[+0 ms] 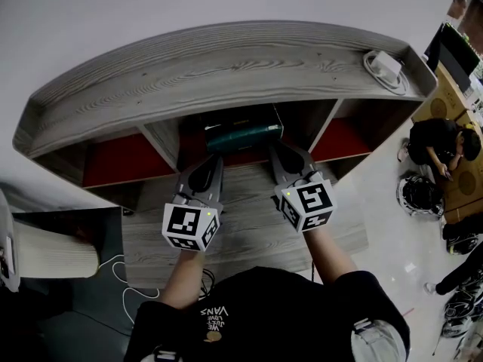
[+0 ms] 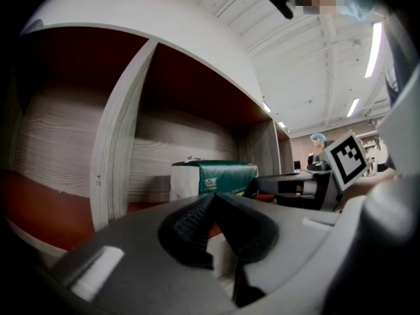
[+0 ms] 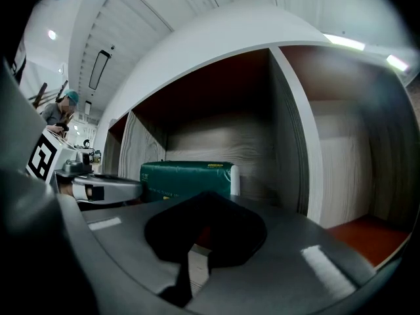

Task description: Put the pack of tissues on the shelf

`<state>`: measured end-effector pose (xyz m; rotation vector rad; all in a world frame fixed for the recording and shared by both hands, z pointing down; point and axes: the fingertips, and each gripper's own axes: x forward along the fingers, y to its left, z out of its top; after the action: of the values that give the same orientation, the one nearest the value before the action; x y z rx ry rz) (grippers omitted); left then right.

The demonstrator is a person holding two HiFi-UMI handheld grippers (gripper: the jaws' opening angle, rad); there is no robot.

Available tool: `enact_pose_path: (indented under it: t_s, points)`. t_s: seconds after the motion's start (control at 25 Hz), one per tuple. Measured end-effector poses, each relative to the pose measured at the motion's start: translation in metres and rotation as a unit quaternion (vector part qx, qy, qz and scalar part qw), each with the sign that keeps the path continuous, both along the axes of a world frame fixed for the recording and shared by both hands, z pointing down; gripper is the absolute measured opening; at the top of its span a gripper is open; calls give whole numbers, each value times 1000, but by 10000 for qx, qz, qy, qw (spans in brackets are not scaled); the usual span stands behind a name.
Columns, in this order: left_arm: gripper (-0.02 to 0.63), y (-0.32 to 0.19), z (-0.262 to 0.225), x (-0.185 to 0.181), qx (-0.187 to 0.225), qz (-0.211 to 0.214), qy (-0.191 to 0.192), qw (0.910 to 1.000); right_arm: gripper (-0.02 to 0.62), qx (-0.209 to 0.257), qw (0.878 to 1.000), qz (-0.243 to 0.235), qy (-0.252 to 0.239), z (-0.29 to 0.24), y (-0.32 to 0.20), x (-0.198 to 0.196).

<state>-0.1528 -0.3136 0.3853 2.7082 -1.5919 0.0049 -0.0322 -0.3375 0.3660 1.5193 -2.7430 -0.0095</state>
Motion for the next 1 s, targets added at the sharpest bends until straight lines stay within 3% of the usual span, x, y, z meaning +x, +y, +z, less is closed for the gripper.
enact_pose_path:
  t_s: [0.24,1.0]
  points:
    - [52,3,2,0,-58,39,143,9999,3,42,10000,-36,-8,-2,8,2]
    - [52,52,2,12,32,-84,113,9999,4,-9,9994,-322,-102,3,62,12]
